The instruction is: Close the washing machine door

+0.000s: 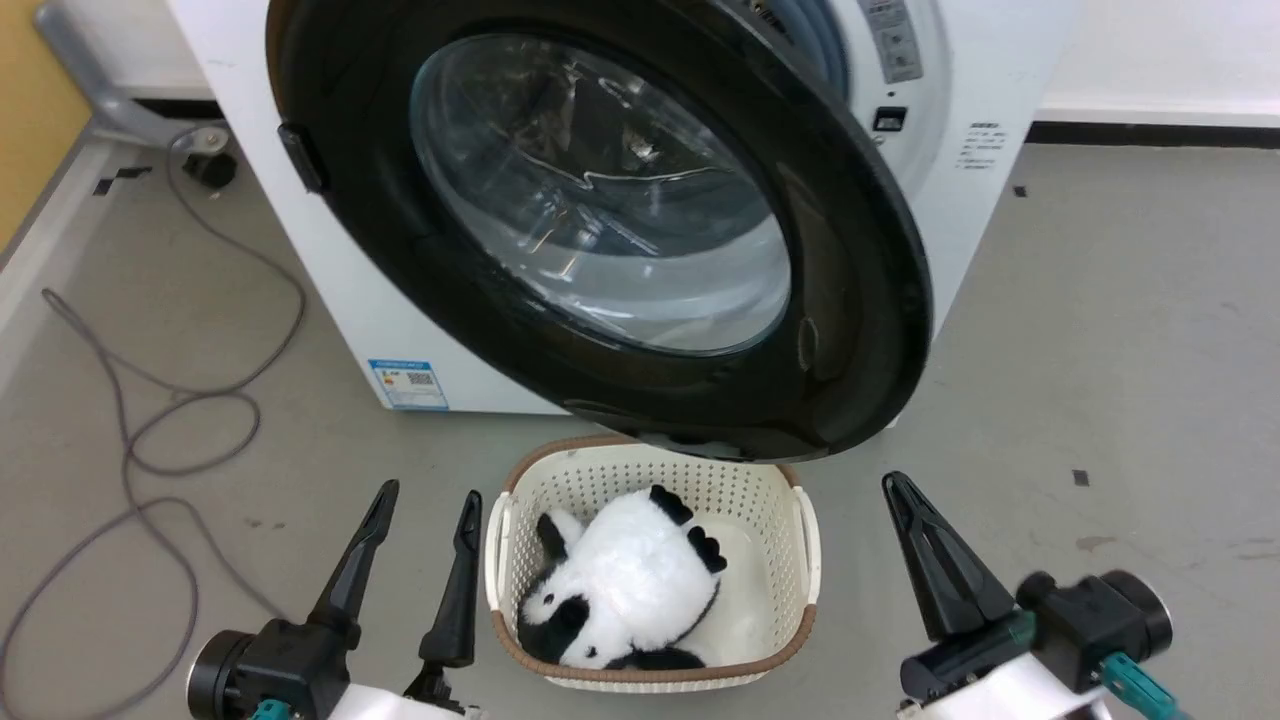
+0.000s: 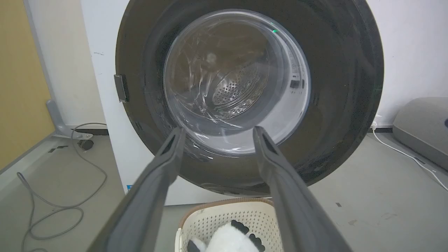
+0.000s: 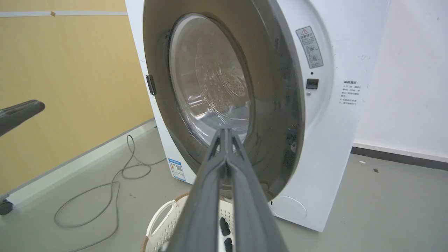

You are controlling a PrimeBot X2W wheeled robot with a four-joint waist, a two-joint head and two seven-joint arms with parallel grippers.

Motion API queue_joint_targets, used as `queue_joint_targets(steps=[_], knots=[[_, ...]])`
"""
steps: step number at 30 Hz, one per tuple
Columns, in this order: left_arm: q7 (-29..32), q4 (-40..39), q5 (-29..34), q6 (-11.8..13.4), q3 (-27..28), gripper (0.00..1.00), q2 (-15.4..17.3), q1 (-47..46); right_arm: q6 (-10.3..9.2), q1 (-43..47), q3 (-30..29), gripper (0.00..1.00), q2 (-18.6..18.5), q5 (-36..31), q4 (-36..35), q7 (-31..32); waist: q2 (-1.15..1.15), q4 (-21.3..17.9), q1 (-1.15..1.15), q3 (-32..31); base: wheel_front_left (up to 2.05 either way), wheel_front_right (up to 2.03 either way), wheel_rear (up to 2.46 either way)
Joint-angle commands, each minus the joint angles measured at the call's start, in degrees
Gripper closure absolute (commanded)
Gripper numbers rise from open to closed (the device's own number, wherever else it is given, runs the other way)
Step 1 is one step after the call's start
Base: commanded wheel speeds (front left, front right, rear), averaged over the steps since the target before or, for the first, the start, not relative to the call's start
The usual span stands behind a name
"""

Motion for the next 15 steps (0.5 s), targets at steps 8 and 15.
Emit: queue_joint_targets(steps=[8,15], knots=[[-0.2,-0.1,-0.3,-0.2,-1.0,0.0,-0.1,-3.0,0.05,-8.9,6.9,1.0,-7.5,-0.3,4.1,-0.3,0.0,2.7,0.0,3.7,0.0,0.0,0.0],[-0.2,-0.1,-0.4,-0.2,-1.8,0.0,-0.4,-5.2,0.05,-19.2,11.9,1.0,-13.4,4.4,12.1,1.0,0.0,4.7,0.0,7.4,0.0,0.0,0.0]])
